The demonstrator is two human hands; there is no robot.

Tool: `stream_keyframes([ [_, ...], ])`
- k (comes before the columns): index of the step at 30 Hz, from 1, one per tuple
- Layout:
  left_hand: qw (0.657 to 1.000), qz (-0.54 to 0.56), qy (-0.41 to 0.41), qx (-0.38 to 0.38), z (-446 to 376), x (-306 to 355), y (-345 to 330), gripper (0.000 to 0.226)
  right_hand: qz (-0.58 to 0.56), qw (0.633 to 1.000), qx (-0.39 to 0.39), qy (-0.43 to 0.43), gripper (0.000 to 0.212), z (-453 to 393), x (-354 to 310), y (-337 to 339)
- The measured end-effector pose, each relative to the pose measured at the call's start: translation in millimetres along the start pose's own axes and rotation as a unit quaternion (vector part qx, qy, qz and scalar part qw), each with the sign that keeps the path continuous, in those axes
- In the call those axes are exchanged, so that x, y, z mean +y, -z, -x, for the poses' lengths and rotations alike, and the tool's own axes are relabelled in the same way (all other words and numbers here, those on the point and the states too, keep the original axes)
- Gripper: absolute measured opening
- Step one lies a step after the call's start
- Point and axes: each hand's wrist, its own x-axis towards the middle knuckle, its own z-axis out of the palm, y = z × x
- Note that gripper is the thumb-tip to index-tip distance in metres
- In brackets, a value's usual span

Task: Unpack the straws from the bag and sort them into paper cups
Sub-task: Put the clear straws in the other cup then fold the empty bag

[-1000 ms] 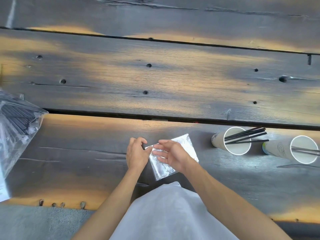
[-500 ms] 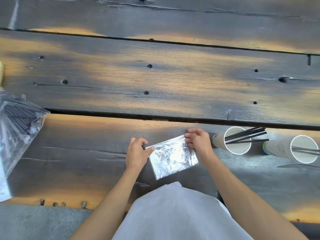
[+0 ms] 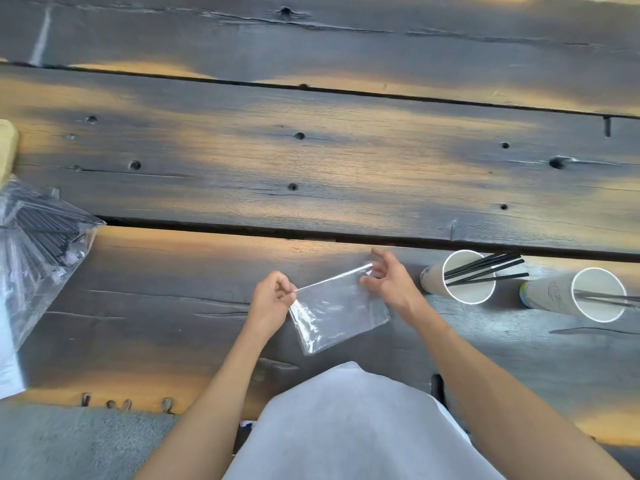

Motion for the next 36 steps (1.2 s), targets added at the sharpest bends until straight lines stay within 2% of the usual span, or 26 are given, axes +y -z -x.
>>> stream_keyframes([
  [2,0.997,0.076,0.009,0.012,6,1,4,0.034,-0.023,0.998,-0.033,-0.043,0.055,4,0,2],
  [4,0.99,0.139,0.021,0.029,14,2,8,0.032,-0.029,0.995,-0.063,-0.074,0.034,11,3,3],
  [6,0.974,0.219,0.043,0.047,20,2,10,0.028,-0.04,0.991,-0.098,-0.076,0.01,20,9,3],
  [7,0.961,0.263,0.063,0.052,24,2,12,0.026,-0.05,0.991,-0.102,-0.066,0.008,25,11,3],
  [10,0.933,0.338,0.119,0.032,41,0,12,0.021,-0.083,0.994,-0.072,-0.027,0.016,35,13,2],
  [14,0.956,0.267,0.123,-0.016,76,-11,0,0.014,-0.105,0.992,-0.074,0.009,0.016,51,7,3],
  [19,0.946,0.303,0.102,0.058,119,-20,-24,0.015,-0.097,0.99,-0.095,0.026,0.011,69,6,11],
  [25,0.91,0.371,0.091,0.164,192,-45,-55,0.021,0.087,0.982,-0.153,0.07,0.015,106,23,13],
  [27,0.892,0.398,0.105,0.189,223,-62,-68,0.023,0.103,0.974,-0.182,0.091,0.019,121,32,6],
  [29,0.86,0.455,0.113,0.2,255,-81,-85,0.01,0.116,0.966,-0.207,0.103,0.021,134,41,-3],
  [31,0.829,0.494,0.136,0.222,287,-100,-104,0.016,0.139,0.956,-0.238,0.105,0.02,148,53,-15],
  [33,0.804,0.51,0.163,0.26,317,-122,-120,0.024,0.155,0.949,-0.261,0.09,0.021,162,69,-31],
  [36,0.765,0.524,0.209,0.312,351,-156,-138,0.021,0.163,0.947,-0.274,0.052,0.016,181,91,-57],
])
